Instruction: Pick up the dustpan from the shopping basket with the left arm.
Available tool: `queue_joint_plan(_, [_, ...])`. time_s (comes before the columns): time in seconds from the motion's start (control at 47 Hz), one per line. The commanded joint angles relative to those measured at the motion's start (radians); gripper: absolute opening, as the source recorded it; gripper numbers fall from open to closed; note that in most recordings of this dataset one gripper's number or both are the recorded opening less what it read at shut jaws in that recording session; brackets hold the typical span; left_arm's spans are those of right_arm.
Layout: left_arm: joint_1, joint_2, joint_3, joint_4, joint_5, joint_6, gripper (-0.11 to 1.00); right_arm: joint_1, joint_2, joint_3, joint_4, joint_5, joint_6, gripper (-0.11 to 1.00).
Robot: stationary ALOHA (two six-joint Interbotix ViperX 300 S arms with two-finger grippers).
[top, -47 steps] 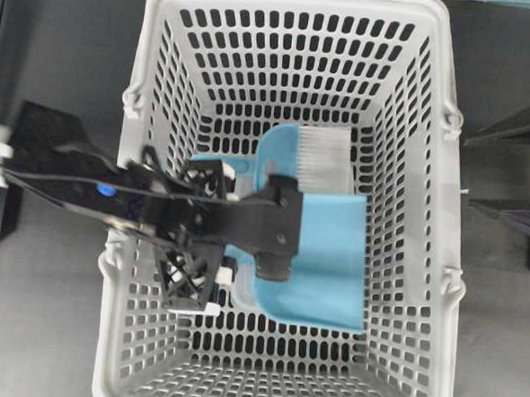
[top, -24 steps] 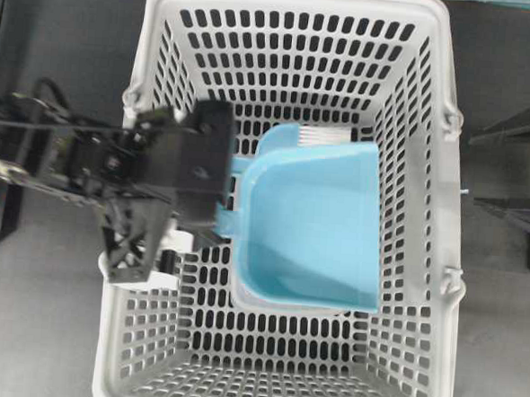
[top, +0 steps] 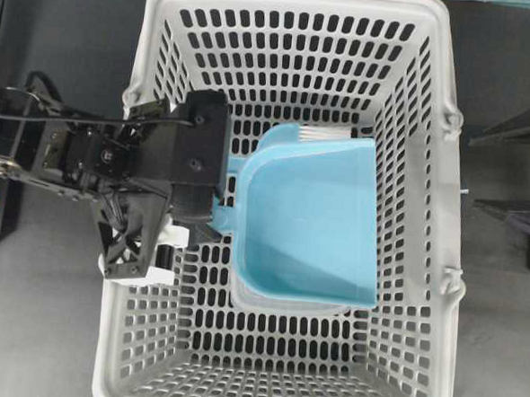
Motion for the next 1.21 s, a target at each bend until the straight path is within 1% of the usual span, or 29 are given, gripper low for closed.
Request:
queue_joint_plan(0.0, [-0.002,-0.018,-0.026,0.003,-0.002,0.003,0.30,0.002,0.006,-0.009,0.005,-0.009,0.002,0.78])
queue_joint_plan(0.489, [-0.003,-0.018,-0.028,0.002,0.002,0.003,0.30,0.002,0.005,-0.009,0.005,-0.003,0.002,0.78])
queue_joint_plan(1.191, [0.000,-0.015,-0.028,0.003,-0.003,0.005,0.30,0.002,-0.035,0.005,0.005,0.000,0.002,0.78])
